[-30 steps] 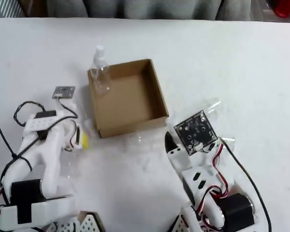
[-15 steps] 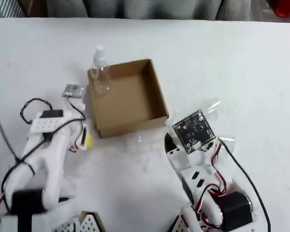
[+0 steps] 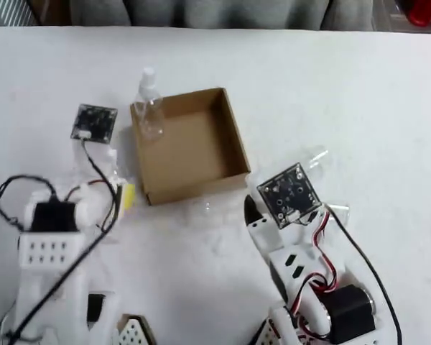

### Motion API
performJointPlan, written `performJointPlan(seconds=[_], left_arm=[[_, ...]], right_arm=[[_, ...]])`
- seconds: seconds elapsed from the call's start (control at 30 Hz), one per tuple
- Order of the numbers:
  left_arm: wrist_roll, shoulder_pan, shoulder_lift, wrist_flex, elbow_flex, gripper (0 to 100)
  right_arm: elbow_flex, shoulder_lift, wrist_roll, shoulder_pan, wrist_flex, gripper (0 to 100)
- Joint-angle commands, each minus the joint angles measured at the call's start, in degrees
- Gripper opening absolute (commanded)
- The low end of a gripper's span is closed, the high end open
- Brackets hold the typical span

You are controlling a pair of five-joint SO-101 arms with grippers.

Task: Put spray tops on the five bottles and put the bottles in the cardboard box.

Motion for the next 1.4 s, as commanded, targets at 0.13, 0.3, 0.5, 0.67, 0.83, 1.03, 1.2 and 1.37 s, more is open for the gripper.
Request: performJointPlan(seconds=[0.13,0.3,0.5,0.67,0.83,1.03,1.2,1.37], left_arm=[[-0.18,2.68,-14.81,-0.18,-0.26,2],[5.10,4.53,-19.56,-3.69,-0.26,2],[13.80,4.53,-23.78,-9.85,-0.18,2],[10.90,4.53,-27.65,-12.31,3.25,2],[10.73,8.13,-35.56,-15.82,10.46,2],[10.81,13.05,-49.80,-15.65,18.55,2],[10.64,16.40,-54.11,-16.09,25.05,2],[10.64,18.51,-53.67,-17.49,25.14,2]], right_arm=[[-4.92,-0.48,-10.73,0.04,-12.70,1.5],[-9.76,-0.13,-11.34,-0.04,-20.53,1.5],[-16.00,0.13,-11.34,-5.93,-32.22,1.5],[-20.48,0.31,-10.73,-15.60,-43.47,1.5],[-24.70,6.81,-8.97,-19.65,-54.02,1.5],[-27.60,15.16,-6.95,-23.08,-54.81,1.5],[-23.74,13.93,-6.42,-26.15,-54.99,1.5],[-23.65,13.58,-6.42,-28.35,-55.78,1.5]])
